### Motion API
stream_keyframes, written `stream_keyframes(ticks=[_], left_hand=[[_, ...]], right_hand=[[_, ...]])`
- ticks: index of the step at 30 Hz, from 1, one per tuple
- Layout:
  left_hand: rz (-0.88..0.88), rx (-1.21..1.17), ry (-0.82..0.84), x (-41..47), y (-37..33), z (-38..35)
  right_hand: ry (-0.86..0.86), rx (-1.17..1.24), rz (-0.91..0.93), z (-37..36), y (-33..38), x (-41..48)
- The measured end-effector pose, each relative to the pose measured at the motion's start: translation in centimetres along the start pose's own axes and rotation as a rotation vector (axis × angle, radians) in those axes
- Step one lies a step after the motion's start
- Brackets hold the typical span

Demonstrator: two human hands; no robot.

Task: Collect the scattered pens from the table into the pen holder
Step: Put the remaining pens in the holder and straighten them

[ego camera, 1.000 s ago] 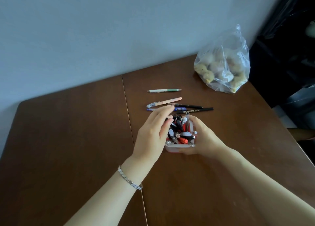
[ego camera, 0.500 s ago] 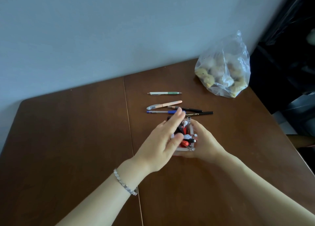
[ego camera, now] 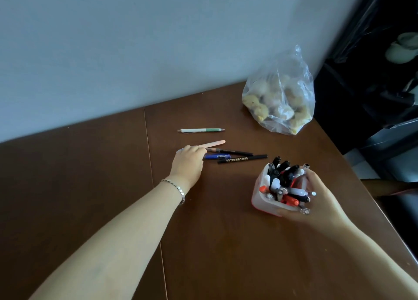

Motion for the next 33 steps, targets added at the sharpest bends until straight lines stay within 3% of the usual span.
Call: stream_keyframes(ticks=[6, 11, 15, 19, 22, 29, 33], left_hand=[[-0.056, 0.095, 0.083, -0.6, -0.2, -1.8], [0.030, -0.160, 0.083, -3.2, -0.8, -0.7], [-0.018, -0.235, 0.077, -2.0, -3.9, -0.5], [0.156, -0.517, 0.141, 0.3, -7.4, -1.8], [0.154, -0.494, 0.251, 0.7, -9.9, -3.5], [0.040, -0.261, 0.284, -0.4, -9.3, -4.1], [0.237, -0.620, 0.280, -4.7, -5.0, -2.9]], right_hand=[[-0.036, -0.015, 0.014, 0.1, -0.3, 0.1], [-0.009, -0.024, 0.043, -0.1, -0.5, 0.2], [-0.022, 0.034, 0.039, 0.0, -0.3, 0.2], [0.006, 0.032, 0.060, -0.2, -0.5, 0.3], [-0.018, 0.033, 0.054, -0.2, -0.6, 0.3], [-0.007, 0.016, 0.055, -0.3, -1.2, 0.4], [0.009, 0.031, 0.071, -0.2, -0.5, 0.3]])
Point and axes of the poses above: each hand's wrist, its own x-axis towards the middle knuckle, its own z-axis out of the back of the hand, y = z × x, the point moved 8 cm from there along x, towards the middle knuckle, and after that the axes turned 1 degree about -y, right-handed, at the moved point
